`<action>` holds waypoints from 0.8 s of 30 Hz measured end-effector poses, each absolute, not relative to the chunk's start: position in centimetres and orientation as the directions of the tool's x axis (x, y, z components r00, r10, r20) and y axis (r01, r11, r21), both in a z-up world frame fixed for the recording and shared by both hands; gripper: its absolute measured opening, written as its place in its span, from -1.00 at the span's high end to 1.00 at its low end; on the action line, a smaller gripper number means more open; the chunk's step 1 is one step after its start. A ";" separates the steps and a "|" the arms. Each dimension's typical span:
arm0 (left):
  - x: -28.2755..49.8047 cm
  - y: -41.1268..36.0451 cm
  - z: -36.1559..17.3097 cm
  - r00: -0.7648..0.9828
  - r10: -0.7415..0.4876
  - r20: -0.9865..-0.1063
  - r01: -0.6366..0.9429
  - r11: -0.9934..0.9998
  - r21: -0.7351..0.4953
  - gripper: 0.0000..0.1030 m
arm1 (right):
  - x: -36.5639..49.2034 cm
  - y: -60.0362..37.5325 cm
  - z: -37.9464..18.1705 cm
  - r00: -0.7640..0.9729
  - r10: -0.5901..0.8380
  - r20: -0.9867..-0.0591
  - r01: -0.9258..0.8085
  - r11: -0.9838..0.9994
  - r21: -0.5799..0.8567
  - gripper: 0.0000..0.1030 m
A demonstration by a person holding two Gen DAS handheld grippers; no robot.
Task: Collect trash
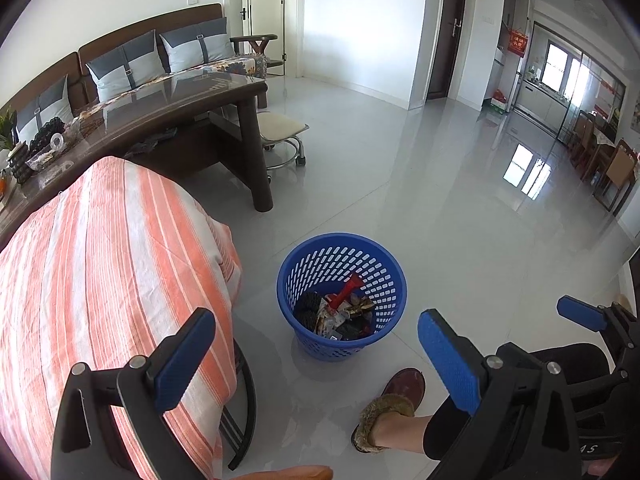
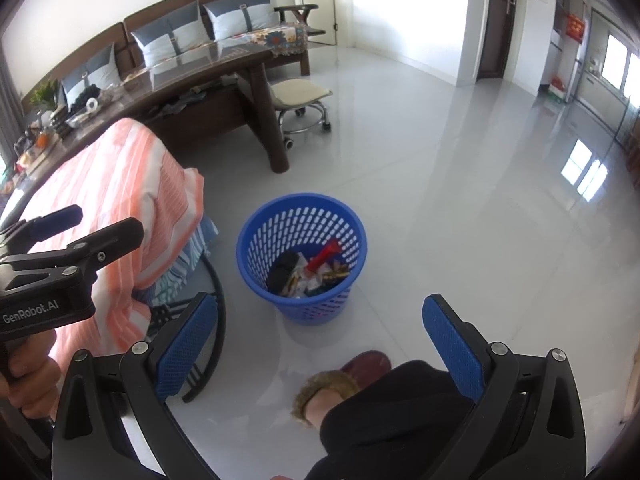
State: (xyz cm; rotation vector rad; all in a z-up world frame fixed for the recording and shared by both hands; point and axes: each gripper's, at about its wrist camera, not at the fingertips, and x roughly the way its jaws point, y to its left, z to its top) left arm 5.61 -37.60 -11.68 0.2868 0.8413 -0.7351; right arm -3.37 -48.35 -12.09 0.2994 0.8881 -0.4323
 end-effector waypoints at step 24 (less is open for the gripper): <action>5.6 -37.7 -12.1 0.435 -0.453 -0.778 0.677 0.734 -0.049 -1.00 | -3.5 -47.1 -12.3 0.556 -0.210 -0.804 0.464 0.881 0.090 -0.99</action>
